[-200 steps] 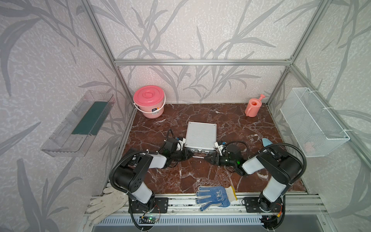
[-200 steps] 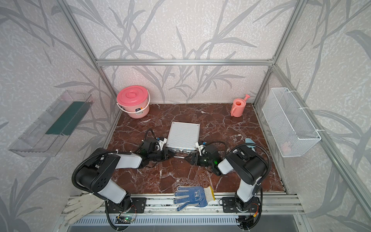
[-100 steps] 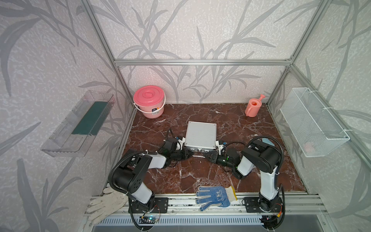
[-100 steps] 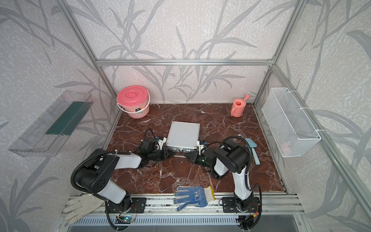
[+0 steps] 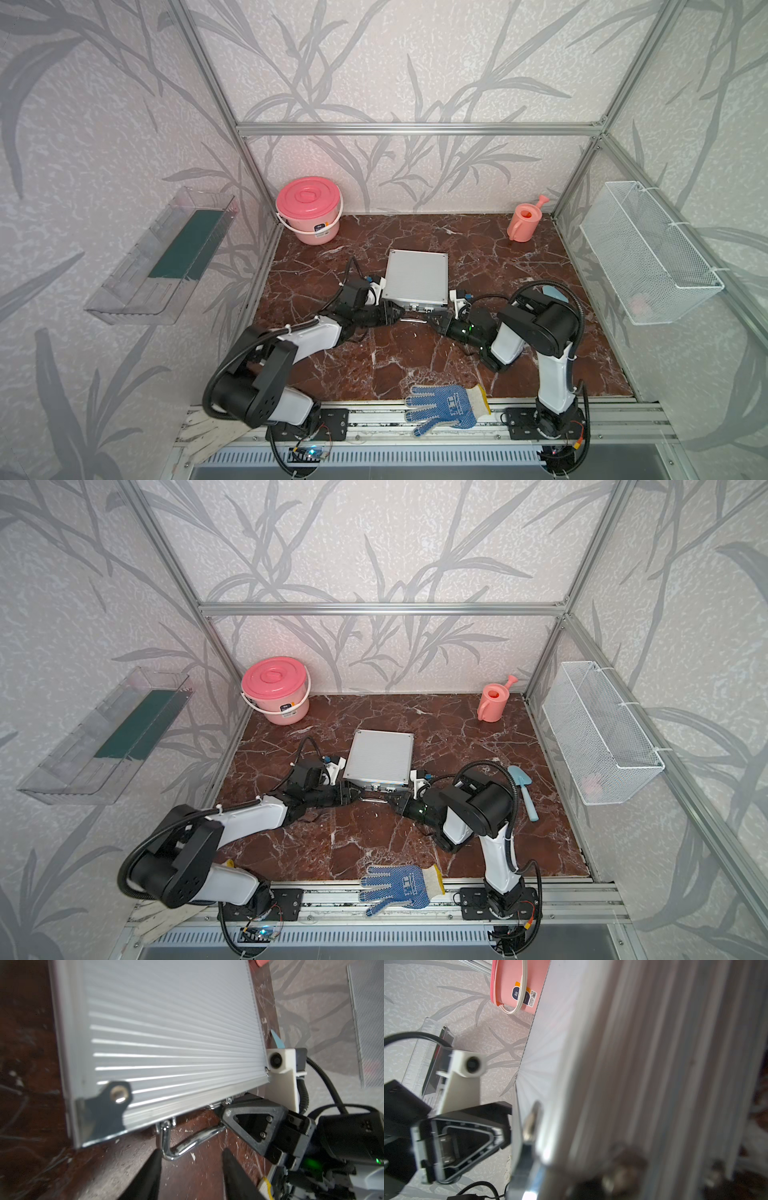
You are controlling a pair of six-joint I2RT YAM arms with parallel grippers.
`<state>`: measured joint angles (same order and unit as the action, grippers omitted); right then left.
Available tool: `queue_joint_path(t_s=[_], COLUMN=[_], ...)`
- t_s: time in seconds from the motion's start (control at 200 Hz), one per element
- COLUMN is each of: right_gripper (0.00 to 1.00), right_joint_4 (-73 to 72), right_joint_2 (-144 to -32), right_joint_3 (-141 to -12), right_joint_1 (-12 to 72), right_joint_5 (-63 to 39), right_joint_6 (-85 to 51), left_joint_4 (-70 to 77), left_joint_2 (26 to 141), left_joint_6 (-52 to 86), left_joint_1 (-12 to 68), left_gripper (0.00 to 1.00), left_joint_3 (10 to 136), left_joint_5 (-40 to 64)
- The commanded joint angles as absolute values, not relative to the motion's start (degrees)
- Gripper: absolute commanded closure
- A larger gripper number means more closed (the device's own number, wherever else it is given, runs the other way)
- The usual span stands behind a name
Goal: Open the poker set cases
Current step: Pick up the poker set case from the center of the board.
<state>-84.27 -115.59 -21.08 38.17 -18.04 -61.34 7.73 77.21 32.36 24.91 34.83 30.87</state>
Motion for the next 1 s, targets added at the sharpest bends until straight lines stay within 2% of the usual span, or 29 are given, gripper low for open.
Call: queue_joint_path(t_s=[0.0,0.265,0.435,0.59,0.8,0.995], right_gripper=[1.00,1.00,1.00,1.00,1.00,1.00], right_joint_4=[-77.5,-58.5,-47.8,-39.2,-37.4,-35.9], right_joint_2=[-114.7,-102.1,-94.9,-90.0,-88.6,-86.4], right_joint_3=[-20.4,-23.6,-26.0,-28.9,-30.7,-31.6], right_joint_1=[38.5,38.1,36.2,35.3,35.0,34.4], right_joint_5=[-15.7,-17.2,-18.3,-17.9,-18.3,-18.0], right_joint_6=[-60.7,-60.2,-60.1,-58.5,-58.1,-57.9], left_joint_4=[-11.6,-15.0,-24.6,-31.0,-29.3,-29.6], left_joint_2=[70.0,65.8,69.3,67.5,66.9,71.9], left_joint_6=[21.5,18.7,11.9,4.6,-0.9,-7.9], left_joint_1=[25.1,29.0,35.8,37.6,39.2,45.1], left_gripper=[0.45,0.46,0.49,0.49,0.47,0.46], left_joint_3=[41.2,39.4,45.9,48.5,47.6,49.5], left_joint_5=[24.5,18.8,13.0,10.1,7.6,0.6])
